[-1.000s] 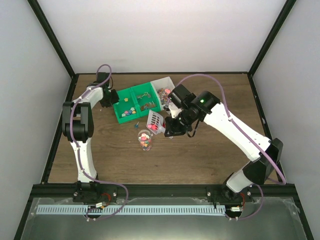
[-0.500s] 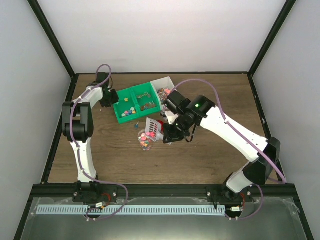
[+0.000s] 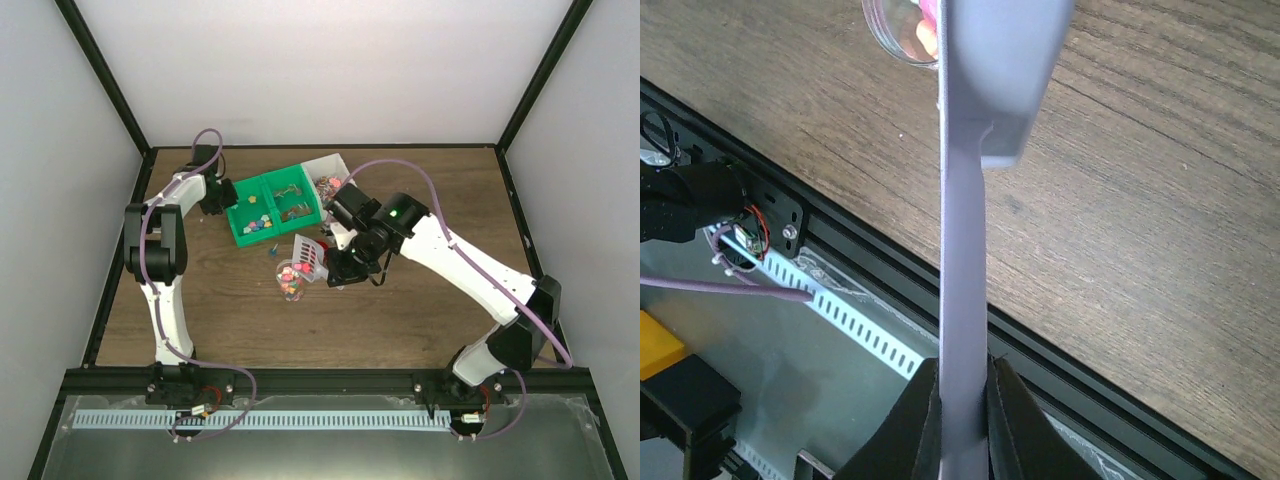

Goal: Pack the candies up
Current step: Place the fake candies in the packing bottle.

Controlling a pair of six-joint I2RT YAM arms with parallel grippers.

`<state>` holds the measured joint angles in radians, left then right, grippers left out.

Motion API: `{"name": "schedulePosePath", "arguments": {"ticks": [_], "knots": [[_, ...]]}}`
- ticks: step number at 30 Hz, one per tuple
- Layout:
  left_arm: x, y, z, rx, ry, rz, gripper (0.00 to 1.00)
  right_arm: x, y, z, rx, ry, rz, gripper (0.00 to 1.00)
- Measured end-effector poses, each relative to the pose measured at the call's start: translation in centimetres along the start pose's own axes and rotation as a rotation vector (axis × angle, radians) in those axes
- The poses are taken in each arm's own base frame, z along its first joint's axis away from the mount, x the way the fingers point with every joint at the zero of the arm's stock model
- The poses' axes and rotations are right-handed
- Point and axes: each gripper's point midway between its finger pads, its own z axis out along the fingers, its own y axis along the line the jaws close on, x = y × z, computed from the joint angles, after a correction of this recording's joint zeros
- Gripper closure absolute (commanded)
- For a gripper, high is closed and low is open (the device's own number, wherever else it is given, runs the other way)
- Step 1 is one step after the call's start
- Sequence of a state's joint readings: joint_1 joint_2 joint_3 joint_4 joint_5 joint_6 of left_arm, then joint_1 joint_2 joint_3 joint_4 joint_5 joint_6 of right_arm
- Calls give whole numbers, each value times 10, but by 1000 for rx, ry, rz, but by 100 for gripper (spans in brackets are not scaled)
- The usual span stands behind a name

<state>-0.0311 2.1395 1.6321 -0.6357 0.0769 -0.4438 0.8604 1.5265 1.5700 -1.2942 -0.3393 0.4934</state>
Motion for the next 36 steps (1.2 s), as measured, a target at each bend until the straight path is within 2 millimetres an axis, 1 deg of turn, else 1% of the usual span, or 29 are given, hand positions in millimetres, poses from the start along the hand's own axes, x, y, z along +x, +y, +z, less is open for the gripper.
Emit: {"name": "schedulePosePath", "arguments": {"ticks": [3, 7, 14, 19, 22, 26, 36], "knots": [[0, 0, 0, 0, -1, 0, 67, -3, -4, -2, 2, -11, 11, 99], [0, 0, 0, 1, -1, 0, 67, -3, -3, -2, 0, -11, 7, 99], [1, 1, 1, -1, 0, 1, 67, -11, -13, -9, -13, -28, 37, 99], [1, 1, 1, -1, -1, 1, 67, -5, -6, -6, -15, -12, 7, 99], [1, 1, 1, -2, -1, 1, 67, -7, -10, -8, -18, -18, 19, 99], [1, 1, 2, -2, 1, 1, 67, -4, -5, -7, -25, -9, 8, 99], [2, 2, 2, -3, 4, 0, 67, -1, -1, -5, -20, -3, -9, 99]]}}
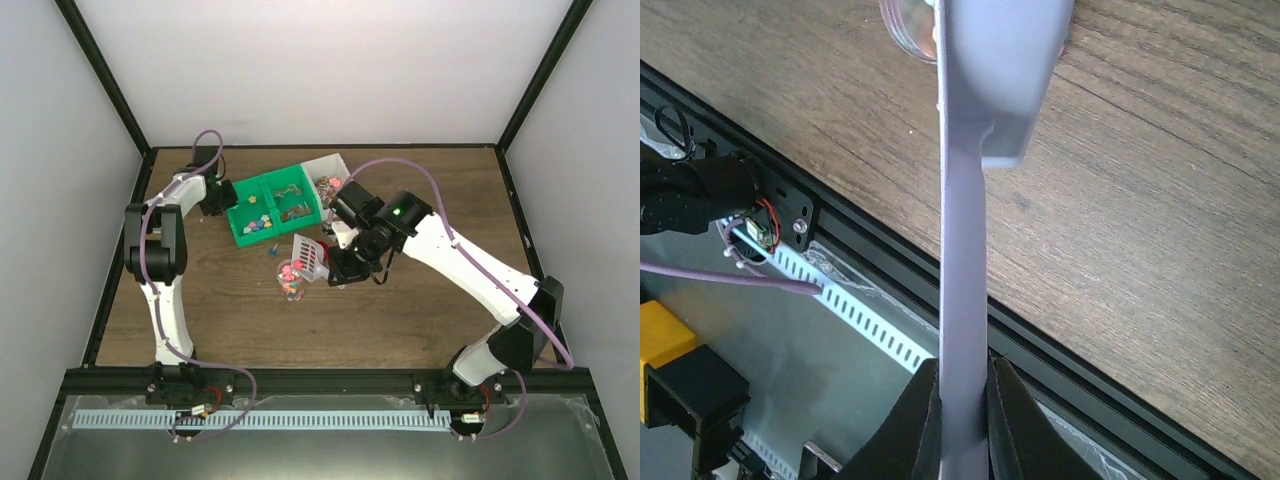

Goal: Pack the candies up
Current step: Place the fake candies in the packing bottle.

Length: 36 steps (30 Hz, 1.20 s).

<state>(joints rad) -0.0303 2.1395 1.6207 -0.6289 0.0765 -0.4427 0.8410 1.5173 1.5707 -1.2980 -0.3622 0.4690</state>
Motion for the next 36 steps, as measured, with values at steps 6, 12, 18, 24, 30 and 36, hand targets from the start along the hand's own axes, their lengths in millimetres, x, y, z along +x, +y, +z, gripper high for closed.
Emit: {"name": "schedulePosePath", "arguments": {"ticks": [6, 12, 18, 24, 30, 36], "knots": [[0, 0, 0, -1, 0, 0, 67, 4, 4, 2, 4, 6, -18, 99], [0, 0, 0, -1, 1, 0, 67, 5, 5, 3, 13, 7, -24, 99], [1, 1, 1, -1, 3, 0, 67, 1, -1, 0, 22, -7, -8, 99], [1, 1, 1, -2, 3, 0, 67, 0, -2, -1, 27, -14, -8, 99], [1, 1, 1, -1, 2, 0, 67, 1, -3, -1, 26, -12, -4, 99], [1, 1, 1, -2, 2, 1, 67, -6, -13, -17, 17, -67, 34, 99]]}}
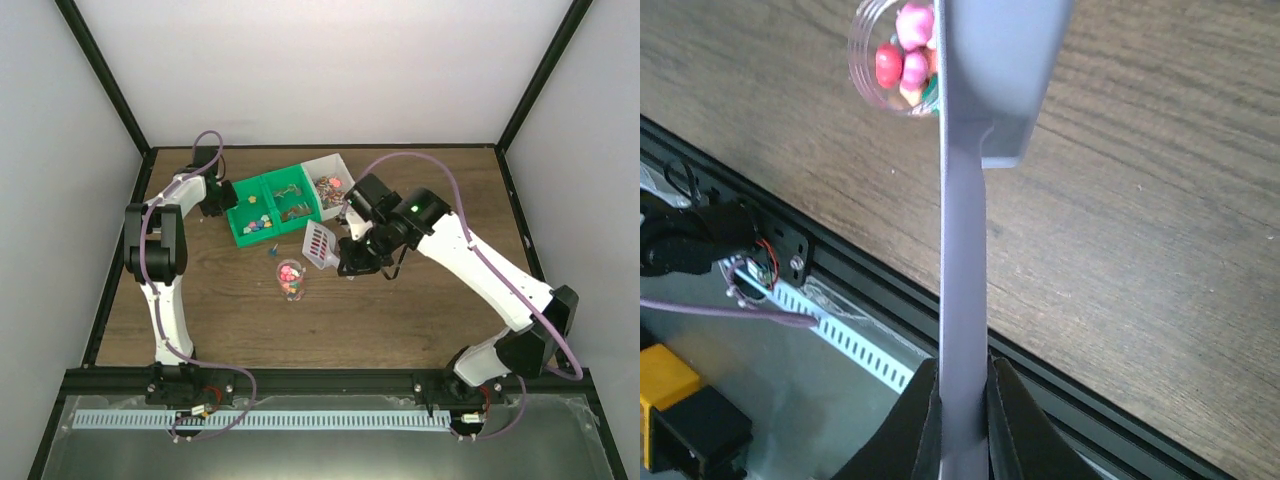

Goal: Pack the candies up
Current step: Place the fake candies in the packing bottle.

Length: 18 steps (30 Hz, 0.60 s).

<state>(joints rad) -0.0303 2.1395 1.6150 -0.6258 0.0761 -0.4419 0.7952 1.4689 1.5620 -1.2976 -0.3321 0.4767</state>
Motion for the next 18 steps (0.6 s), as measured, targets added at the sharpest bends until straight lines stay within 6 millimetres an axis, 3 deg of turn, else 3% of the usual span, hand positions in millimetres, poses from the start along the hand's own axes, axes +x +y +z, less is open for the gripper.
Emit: {"name": "schedulePosePath", "arguments": {"ticks": [6, 8, 14, 18], "knots": [[0, 0, 0, 1, 1, 0, 67, -21, -5, -13, -66, -100, 61, 99], [0, 0, 0, 1, 1, 0, 66, -31, -16, -17, -112, -160, 108, 99], [1, -2, 0, 12, 5, -1, 63, -60, -103, -16, -239, -340, 361, 99], [1, -5, -3, 24, 6, -4, 61, -70, -147, -5, -341, -414, 480, 99]]}}
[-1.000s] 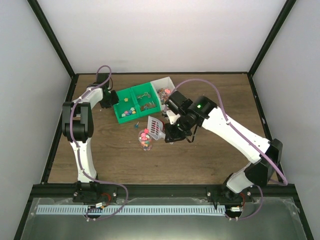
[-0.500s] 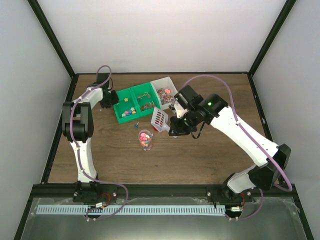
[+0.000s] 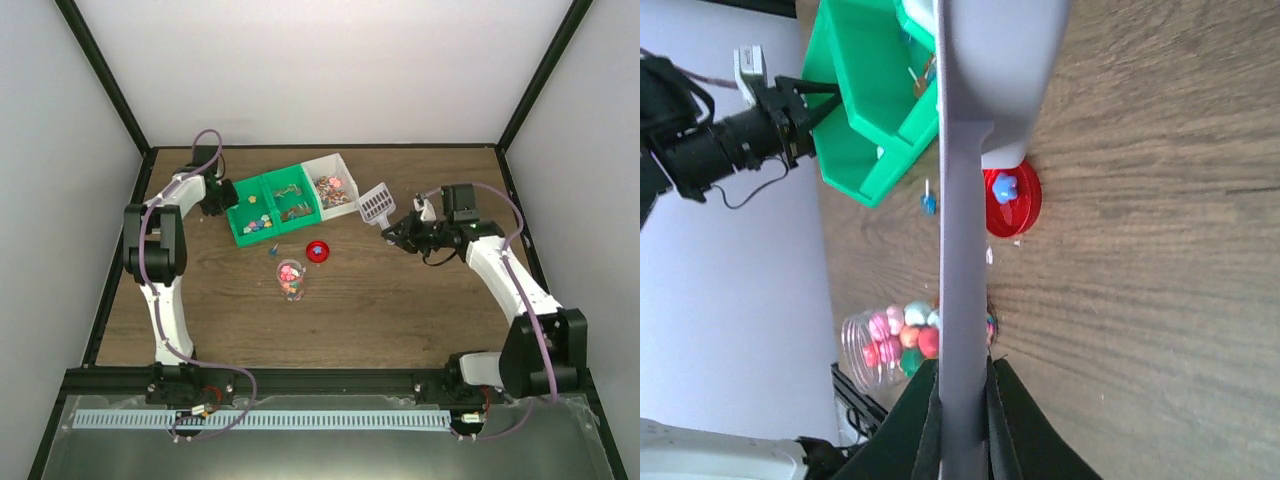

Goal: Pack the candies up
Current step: Place the fake candies in the packing bottle, then place the spatula at the center of the board, then adjust the storage box at the center of the board.

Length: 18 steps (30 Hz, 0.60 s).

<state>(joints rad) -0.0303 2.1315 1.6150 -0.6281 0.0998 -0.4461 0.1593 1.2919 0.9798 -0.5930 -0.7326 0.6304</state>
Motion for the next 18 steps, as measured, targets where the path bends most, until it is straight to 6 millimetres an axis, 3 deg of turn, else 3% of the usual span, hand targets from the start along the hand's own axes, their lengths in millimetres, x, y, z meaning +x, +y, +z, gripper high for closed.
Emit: {"name": "schedulePosePath", "arguments": {"ticks": [12, 18], "knots": [[-4, -9, -17, 30, -23, 6, 59, -29, -52, 66, -202, 31, 148, 99], [-6, -11, -25, 37, -35, 8, 59, -33, -62, 83, -259, 34, 160, 99]]}}
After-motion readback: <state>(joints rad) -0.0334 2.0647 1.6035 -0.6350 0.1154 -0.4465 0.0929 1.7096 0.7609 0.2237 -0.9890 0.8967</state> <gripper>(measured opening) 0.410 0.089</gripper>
